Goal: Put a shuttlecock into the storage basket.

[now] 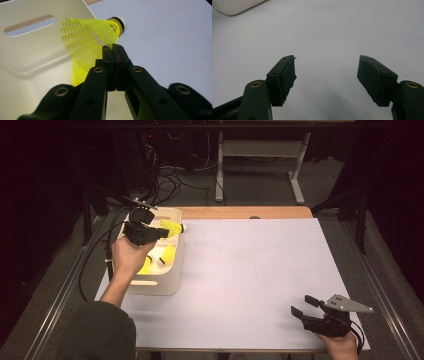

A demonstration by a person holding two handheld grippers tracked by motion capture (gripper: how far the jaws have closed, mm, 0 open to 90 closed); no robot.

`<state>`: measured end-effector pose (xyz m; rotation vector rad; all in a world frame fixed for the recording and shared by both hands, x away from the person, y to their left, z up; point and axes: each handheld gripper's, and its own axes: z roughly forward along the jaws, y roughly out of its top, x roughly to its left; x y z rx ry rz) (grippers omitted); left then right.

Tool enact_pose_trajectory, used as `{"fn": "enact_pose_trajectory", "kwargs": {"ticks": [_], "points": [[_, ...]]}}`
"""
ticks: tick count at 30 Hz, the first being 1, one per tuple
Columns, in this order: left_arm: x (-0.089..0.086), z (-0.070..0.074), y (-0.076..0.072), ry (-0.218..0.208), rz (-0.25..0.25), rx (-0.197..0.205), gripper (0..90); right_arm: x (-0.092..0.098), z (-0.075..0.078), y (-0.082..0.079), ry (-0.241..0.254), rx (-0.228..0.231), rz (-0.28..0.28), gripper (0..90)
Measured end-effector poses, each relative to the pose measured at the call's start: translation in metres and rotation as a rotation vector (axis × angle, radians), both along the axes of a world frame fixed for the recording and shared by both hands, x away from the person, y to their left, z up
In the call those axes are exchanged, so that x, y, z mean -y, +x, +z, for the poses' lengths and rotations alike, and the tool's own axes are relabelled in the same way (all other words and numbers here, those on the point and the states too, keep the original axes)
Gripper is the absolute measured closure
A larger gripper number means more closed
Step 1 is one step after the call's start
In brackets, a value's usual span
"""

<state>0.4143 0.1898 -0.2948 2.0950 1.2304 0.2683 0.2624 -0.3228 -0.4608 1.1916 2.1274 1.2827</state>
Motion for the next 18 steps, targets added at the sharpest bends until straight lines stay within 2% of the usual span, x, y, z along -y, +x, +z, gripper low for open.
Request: {"fn": "enact_pose_trajectory", "kwargs": {"ticks": [2, 12, 18], "points": [[-0.0016, 0.0010, -0.0002, -0.012, 0.003, 0.001, 89.6, 0.0000, 0.0001, -0.0002, 0.002, 0.000, 0.001, 31.3], [-0.0072, 0.0023, -0.0006, -0.014, 0.016, 0.005, 89.6, -0.0001, -0.0002, 0.0002, 0.000, -0.002, 0.001, 31.3], [-0.0082, 0.0031, 0.0007, 0.007, 0.029, 0.005, 89.6, 0.0000, -0.0003, 0.0002, -0.003, -0.002, 0.001, 31.5]]}}
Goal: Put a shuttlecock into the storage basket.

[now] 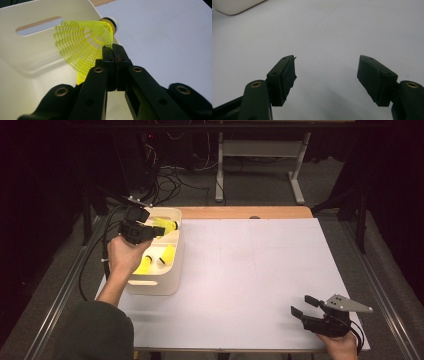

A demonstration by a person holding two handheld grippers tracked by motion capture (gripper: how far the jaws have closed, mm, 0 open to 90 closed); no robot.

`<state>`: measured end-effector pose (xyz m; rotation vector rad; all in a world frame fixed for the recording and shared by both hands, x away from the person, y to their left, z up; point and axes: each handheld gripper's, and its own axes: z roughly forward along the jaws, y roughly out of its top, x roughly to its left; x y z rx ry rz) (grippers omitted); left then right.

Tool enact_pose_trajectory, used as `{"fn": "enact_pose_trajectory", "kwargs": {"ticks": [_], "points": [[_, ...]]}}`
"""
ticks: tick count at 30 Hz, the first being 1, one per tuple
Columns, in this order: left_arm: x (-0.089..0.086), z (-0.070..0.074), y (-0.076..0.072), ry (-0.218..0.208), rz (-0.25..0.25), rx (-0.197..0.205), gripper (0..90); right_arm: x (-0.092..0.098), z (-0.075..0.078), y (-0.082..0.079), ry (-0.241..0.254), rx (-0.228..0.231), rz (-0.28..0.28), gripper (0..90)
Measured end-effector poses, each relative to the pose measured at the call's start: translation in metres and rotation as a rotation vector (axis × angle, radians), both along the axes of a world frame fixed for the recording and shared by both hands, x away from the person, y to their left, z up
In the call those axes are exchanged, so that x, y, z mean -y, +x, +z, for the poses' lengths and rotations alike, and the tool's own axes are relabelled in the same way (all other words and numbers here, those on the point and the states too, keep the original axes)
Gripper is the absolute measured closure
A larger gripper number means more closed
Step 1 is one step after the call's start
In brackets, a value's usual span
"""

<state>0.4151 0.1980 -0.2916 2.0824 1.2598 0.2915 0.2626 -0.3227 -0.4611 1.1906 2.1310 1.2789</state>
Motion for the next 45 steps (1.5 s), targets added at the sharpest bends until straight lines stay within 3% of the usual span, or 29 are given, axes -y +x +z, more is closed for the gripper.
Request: {"fn": "enact_pose_trajectory", "kwargs": {"ticks": [20, 31, 45], "points": [[-0.001, -0.005, 0.007, 0.044, 0.025, -0.025, 89.6, 0.000, -0.001, 0.001, -0.008, -0.006, -0.002, 31.5], [0.005, -0.014, 0.012, 0.092, 0.029, -0.055, 89.6, 0.000, -0.001, 0.001, -0.009, -0.010, -0.006, 31.5], [0.006, -0.028, 0.020, 0.106, 0.032, -0.093, 89.5, 0.000, -0.002, 0.001, -0.015, -0.011, -0.005, 31.4]]}}
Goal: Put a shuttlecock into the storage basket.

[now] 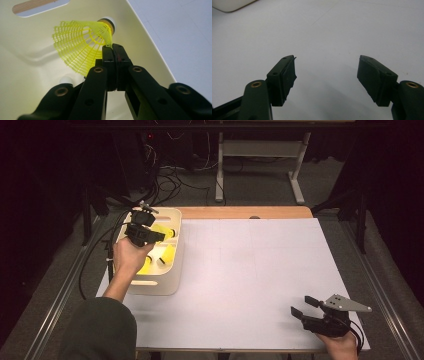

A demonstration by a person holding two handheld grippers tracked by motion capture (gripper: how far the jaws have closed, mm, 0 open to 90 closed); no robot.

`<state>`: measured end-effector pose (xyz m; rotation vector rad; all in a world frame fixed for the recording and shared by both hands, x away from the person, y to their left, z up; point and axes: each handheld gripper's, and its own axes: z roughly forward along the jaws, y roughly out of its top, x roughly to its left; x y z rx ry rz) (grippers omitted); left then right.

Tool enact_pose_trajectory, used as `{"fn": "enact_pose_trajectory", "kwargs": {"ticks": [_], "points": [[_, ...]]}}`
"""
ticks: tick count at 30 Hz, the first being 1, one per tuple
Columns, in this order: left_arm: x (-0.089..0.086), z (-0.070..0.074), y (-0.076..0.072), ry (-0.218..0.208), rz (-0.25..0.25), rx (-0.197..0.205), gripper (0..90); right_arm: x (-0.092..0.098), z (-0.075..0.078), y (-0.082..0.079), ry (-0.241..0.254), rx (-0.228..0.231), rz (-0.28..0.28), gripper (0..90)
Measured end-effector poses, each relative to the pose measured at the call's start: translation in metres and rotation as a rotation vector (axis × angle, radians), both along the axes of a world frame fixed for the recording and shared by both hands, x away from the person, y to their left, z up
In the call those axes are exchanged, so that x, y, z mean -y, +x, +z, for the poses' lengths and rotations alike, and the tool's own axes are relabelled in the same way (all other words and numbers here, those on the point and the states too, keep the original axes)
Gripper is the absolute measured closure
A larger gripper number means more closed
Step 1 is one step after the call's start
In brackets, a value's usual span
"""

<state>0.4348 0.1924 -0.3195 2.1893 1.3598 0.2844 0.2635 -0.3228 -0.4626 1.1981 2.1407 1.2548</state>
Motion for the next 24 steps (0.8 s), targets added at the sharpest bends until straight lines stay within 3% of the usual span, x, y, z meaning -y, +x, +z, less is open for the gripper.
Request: {"fn": "enact_pose_trajectory", "kwargs": {"ticks": [24], "points": [[-0.001, -0.021, 0.013, 0.029, 0.028, -0.058, 89.3, 0.000, 0.000, 0.000, 0.002, 0.001, 0.002, 31.3]]}}
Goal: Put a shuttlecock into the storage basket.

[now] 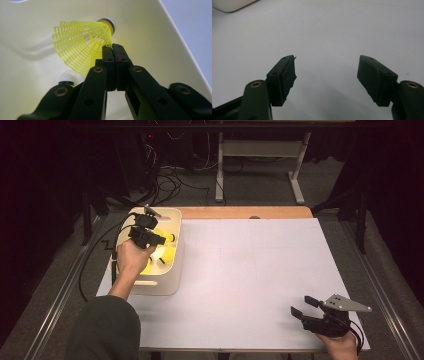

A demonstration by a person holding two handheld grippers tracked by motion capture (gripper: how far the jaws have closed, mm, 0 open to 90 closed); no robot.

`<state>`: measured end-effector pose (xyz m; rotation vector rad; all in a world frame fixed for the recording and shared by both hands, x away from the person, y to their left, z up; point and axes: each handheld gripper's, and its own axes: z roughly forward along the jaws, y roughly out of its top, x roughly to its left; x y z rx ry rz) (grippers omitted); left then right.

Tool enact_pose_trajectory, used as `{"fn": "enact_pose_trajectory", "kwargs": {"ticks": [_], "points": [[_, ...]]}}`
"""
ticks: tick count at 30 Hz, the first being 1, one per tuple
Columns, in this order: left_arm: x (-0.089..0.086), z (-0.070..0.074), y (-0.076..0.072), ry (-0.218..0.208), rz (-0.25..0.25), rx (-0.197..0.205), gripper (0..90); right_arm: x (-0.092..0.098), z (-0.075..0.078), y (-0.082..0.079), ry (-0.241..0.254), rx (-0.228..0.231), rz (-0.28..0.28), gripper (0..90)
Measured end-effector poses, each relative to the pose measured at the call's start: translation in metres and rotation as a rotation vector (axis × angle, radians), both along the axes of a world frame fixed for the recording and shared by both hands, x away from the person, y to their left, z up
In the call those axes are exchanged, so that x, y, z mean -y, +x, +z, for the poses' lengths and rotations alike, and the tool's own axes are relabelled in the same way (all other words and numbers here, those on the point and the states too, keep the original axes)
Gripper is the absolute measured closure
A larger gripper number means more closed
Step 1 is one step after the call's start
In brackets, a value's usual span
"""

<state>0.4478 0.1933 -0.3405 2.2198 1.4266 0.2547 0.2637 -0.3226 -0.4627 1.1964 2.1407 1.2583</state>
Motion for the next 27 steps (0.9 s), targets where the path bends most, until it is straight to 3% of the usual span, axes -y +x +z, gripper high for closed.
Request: {"fn": "enact_pose_trajectory", "kwargs": {"ticks": [18, 27], "points": [[0.0049, -0.0081, 0.0055, 0.023, -0.007, -0.037, 87.5, -0.0003, 0.0000, -0.0003, -0.001, -0.001, -0.001, 31.4], [0.0043, -0.0050, 0.0039, -0.006, -0.013, -0.031, 63.4, -0.0008, 0.0000, -0.0002, -0.003, -0.001, 0.000, 31.4]]}}
